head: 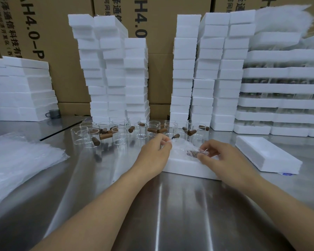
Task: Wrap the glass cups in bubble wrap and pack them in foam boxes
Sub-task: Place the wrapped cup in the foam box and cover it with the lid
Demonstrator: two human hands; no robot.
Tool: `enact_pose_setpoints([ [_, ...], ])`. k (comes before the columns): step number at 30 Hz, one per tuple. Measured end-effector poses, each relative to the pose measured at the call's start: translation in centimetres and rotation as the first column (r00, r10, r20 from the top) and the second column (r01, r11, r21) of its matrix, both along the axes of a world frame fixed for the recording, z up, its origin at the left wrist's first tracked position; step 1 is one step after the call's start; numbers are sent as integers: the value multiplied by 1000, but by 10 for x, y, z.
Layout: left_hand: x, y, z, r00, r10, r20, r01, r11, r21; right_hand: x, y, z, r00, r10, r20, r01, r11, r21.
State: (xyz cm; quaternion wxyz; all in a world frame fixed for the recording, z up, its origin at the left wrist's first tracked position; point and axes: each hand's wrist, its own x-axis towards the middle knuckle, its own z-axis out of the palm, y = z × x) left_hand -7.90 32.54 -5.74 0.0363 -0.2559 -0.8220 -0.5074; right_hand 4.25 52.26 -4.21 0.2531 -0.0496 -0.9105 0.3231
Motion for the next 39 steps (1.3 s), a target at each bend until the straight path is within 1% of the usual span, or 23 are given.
enact_pose_setpoints([
  [4,-2,1,-1,1000,9,-9,-9,1000,11,-1,1,0,999,35,6,-34,998,-56],
  [7,-1,1,0,1000,-25,0,25,1000,17,0,2,1,999,44,-3,-44,996,-82],
  [10,3,1,-2,997,-68,-22,67,997,-43,0,2,0,998,51,-34,-54,993,-107],
  [13,4,1,-3,996,-93,6,93,992,-81,1,1,-1,996,53,-77,-63,989,-131],
  [17,3,1,-4,996,-88,-11,87,992,-89,-1,2,-1,987,26,-159,-47,991,-127],
  [20,2,2,-5,996,-91,-21,88,992,-95,-3,4,-2,984,8,-180,-25,996,-89],
  [22,2,1,-6,995,-95,-21,93,991,-100,-4,4,-1,987,7,-162,-19,997,-71],
  [27,2,1,-6,995,-96,-18,93,989,-111,2,0,0,998,50,-29,-49,998,49],
  [29,2,2,-6,995,-92,-23,89,989,-114,2,-1,0,999,48,1,-48,996,76],
  [34,3,2,-6,996,-91,-26,86,987,-133,-4,1,-3,1000,9,9,-10,993,122],
  [39,3,2,-5,996,-89,-26,85,987,-136,-8,3,-7,1000,21,4,-21,996,89],
])
